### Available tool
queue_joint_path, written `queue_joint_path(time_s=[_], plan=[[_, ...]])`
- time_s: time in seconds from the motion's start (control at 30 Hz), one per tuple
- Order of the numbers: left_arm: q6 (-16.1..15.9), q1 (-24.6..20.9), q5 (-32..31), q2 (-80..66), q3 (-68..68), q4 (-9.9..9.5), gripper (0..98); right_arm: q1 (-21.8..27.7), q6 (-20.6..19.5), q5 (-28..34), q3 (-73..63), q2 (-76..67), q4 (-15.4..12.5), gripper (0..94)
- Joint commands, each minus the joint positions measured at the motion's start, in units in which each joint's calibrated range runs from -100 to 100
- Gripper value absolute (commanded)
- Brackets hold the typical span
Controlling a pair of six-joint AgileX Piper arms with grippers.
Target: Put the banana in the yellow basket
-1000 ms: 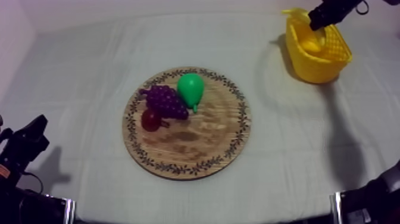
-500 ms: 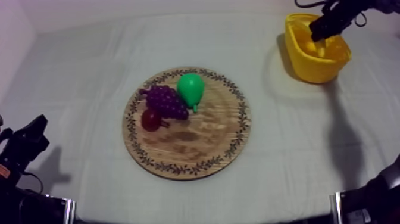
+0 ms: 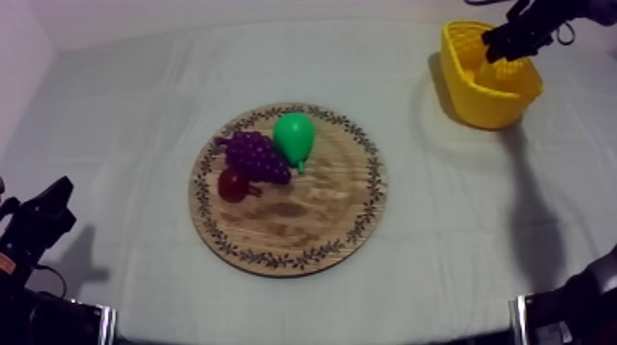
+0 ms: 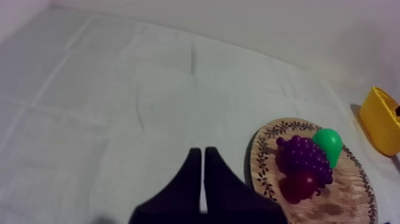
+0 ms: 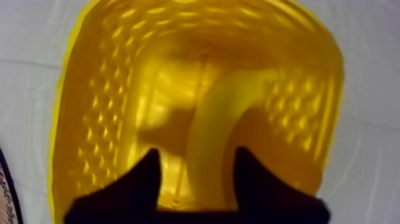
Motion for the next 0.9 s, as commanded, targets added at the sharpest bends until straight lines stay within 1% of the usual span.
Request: queue_joint_path(time_s=[0.0,0.07,0.2,0.43,0.57,0.7,0.87], plan=[[0.01,0.01,-0.01,0.0,-0.03,0.04,0.1,0.24,-1.29,-1.72,1.52,-2.05,0.06,12.4],[0.01,0.01,-0.01,0.0,-0.03,0.04,0.1,0.5,-1.65,-2.98,3.42,-4.42,0.01,6.4],[0.01,0.01,-0.01,0.0,-0.03,0.04,0.1,1.03,-1.33,-4.87,8.01,-10.25,-0.59,2.1],[0.01,0.01,-0.01,0.0,-0.03,0.04,0.1,2.39,-0.42,-8.86,18.47,-21.95,-2.15,0.8],[0.01,0.01,-0.01,0.0,-0.03,0.04,0.1,3.11,-0.06,-11.9,25.61,-28.63,-2.59,0.8],[0.01,0.01,-0.01,0.0,-0.03,0.04,0.1,3.54,0.74,-16.58,34.59,-35.78,-2.9,0.7],[0.01,0.01,-0.01,0.0,-0.03,0.04,0.1,3.26,1.76,-24.27,48.66,-44.98,-2.75,0.7]])
